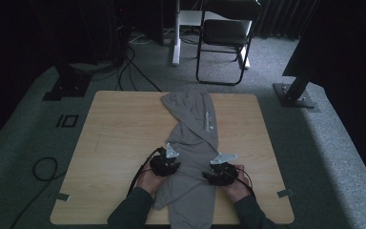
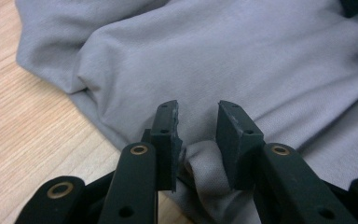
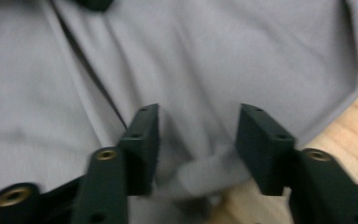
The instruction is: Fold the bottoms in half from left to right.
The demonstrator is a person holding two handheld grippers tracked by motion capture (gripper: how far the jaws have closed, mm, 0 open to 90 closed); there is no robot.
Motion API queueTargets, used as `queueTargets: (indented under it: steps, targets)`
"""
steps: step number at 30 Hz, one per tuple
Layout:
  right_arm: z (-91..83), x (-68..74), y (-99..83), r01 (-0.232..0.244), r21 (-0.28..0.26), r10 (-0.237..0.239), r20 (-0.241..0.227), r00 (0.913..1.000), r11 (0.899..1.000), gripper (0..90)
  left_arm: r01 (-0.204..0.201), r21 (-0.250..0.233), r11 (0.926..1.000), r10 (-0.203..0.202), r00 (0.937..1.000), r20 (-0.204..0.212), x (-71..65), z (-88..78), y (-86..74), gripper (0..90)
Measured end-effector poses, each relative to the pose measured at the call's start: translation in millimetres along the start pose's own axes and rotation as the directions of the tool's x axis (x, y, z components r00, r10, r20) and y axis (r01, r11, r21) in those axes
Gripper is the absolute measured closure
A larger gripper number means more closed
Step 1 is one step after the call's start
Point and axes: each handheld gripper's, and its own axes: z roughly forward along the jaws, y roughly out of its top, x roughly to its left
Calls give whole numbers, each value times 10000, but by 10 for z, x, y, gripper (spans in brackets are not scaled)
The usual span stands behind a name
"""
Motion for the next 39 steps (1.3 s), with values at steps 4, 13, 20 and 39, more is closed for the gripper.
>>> queueTargets:
  steps: [4,13,20,39]
  targets:
    - [-89,8,-99,385,49,-384,-124,9992,9992,445,85,-63,9999,-85,10000,25,-1,-1,-11,700]
    - [-144,-71,-174,228,63,-227,-246,9994,9997,444,282,-205,9994,-281,9996,38,13,9,-24,707]
    - [-28,-307,-52,-293,-118,297,345,9990,9995,449,758,-284,9967,-772,9958,-486,162,160,132,721]
    - [58,-546,406,-1063,-1648,1365,1843,9733,9806,571,1701,-799,9822,-1763,9813,-777,587,224,386,650]
